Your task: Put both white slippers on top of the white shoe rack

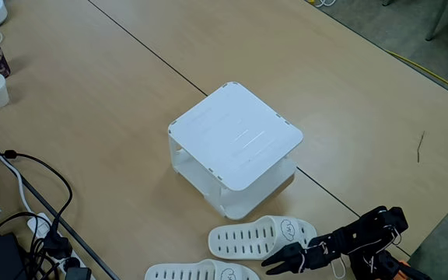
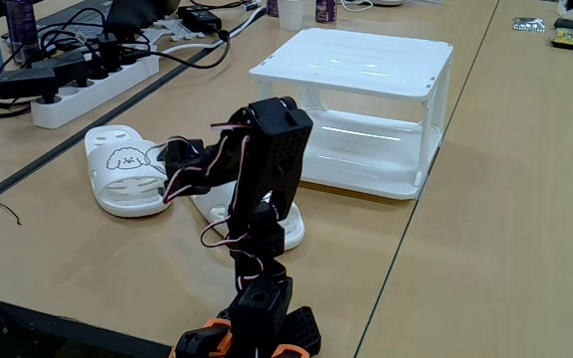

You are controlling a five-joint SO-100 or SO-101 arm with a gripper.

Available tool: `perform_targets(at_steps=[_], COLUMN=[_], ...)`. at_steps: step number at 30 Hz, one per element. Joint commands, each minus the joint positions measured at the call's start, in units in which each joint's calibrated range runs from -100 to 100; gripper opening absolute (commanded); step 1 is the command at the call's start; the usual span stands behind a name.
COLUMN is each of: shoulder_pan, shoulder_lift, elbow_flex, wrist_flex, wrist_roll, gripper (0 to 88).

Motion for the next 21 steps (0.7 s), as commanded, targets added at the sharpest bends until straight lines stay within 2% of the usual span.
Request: perform_targets(at_steps=[1,21], shoulder_pan=[-0.4,-0.7], shoulder_lift=[2.0,14.8], elbow_flex=[-7.0,-20.8], wrist_flex=[0.2,0.1], wrist_roll=[0.4,0.4], gripper=[18.6,18.8])
